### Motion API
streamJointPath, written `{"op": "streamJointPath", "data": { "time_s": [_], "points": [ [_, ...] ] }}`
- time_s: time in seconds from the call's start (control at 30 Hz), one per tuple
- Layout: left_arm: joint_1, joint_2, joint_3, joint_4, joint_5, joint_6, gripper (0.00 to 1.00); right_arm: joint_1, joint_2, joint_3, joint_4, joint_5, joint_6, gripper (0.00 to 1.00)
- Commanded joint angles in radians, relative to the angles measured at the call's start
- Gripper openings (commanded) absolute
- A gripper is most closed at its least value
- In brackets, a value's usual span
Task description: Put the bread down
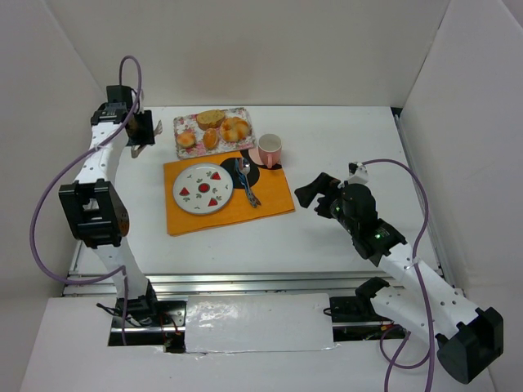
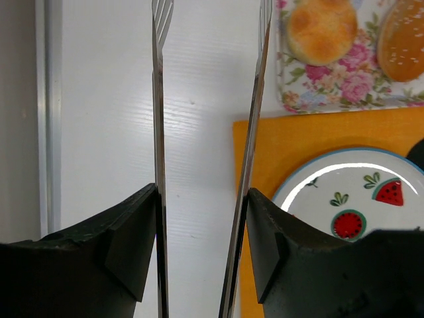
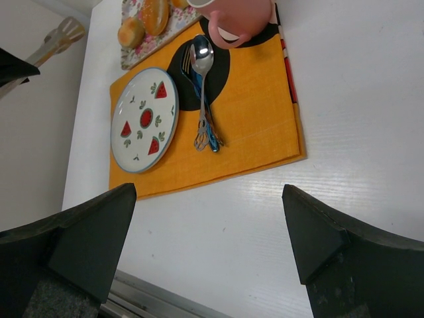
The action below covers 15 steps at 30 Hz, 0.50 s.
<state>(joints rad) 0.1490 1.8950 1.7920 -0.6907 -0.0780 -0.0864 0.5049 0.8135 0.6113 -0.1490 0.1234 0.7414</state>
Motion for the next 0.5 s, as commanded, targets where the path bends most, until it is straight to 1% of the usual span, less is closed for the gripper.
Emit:
{"op": "streamJointPath", "data": {
  "time_s": [0.0,0.17,0.47],
  "points": [
    [-0.058,-0.053,0.061,-0.004,-0.006,-0.001,0.65,-0.002,0.004,0.048,0.035,0.002,-0.014,1.0],
    [-0.094,-0.048,0.073,0.005,0.024,-0.003,0.64,-0.003,0.009,0.051,0.034,0.001,-0.016,1.0],
    [-0.236,-0.036,0.067,0.054,0.012,-0.021,0.64,-0.003,0.024,0.054,0.034,0.005,-0.019,1.0]
  ]
}}
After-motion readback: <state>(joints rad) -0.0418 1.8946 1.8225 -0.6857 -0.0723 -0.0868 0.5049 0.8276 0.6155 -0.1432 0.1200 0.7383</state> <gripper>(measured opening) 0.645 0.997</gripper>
